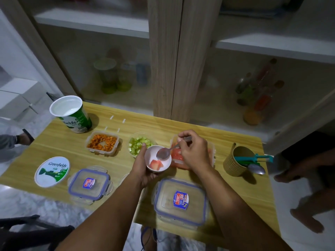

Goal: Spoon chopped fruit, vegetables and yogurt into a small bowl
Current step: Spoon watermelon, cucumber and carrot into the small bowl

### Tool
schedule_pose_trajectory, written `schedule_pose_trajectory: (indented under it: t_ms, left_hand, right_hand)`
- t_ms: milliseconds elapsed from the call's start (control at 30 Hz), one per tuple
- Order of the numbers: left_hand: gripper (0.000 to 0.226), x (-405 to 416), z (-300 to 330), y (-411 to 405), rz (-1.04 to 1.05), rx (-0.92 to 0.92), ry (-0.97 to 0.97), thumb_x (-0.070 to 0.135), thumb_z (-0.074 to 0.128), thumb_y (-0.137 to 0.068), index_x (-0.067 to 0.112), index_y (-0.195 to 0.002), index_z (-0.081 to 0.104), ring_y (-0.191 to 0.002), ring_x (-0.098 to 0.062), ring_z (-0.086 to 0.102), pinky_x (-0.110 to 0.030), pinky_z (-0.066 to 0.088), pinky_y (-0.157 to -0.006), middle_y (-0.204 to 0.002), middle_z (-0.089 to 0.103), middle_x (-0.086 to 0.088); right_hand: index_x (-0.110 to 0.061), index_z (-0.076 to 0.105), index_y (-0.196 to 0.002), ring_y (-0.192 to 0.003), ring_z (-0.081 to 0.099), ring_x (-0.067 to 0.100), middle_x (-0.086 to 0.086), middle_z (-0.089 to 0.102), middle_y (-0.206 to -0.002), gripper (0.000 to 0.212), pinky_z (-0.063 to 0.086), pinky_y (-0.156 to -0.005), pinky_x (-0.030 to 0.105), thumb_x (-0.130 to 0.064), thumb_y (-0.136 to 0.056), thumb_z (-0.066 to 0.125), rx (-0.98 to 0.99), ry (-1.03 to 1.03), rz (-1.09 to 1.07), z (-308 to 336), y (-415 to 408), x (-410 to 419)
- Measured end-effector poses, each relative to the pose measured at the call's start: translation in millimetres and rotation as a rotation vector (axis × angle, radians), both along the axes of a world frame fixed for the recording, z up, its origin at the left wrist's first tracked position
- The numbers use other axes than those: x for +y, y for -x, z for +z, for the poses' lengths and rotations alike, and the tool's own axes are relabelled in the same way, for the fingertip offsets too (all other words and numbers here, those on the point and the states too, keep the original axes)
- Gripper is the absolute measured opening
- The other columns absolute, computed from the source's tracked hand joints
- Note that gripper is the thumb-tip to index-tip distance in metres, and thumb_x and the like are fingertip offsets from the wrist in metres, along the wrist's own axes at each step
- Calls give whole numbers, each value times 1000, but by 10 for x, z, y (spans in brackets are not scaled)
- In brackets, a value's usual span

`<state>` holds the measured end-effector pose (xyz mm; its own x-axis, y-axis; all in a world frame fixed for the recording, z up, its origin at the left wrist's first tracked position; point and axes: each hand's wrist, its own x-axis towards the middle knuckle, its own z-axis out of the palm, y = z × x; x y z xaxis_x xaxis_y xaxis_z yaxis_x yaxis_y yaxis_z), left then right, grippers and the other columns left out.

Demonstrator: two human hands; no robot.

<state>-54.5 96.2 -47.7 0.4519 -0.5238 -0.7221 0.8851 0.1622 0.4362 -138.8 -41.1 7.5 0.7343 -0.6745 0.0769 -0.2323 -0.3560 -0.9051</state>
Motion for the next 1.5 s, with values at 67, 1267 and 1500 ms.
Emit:
schedule_pose_trajectory:
  t_ms: [67,1267,1500]
  left_hand:
    - [68,56,23,13,24,7,29,65,41,-91,3,-107,65,-90,-36,64,-44,52,-83,-89,74,-21]
    - [57,826,107,-400,336,255,103,56,52,-84,5,-108,58,-86,-41,57,-53,58,-57,-102,61,-23]
    - [57,867,110,-397,320,222,68,57,50,-86,5,-107,58,-86,-41,58,-50,57,-51,-103,60,-23]
  right_hand:
    - [-15,67,-95,-74,60,-3,-15,62,-83,7,46,-61,3,-10,-90,64,-26,5,-36,60,-30,32]
    - [-14,60,-98,-89,62,29,9,66,-97,10,47,-71,31,-9,-93,53,221,85,81,-471,-1154,522]
    - [-33,49,-75,-79,72,33,6,71,-83,21,58,-79,50,-16,-84,56,216,-246,-206,-745,-1082,351]
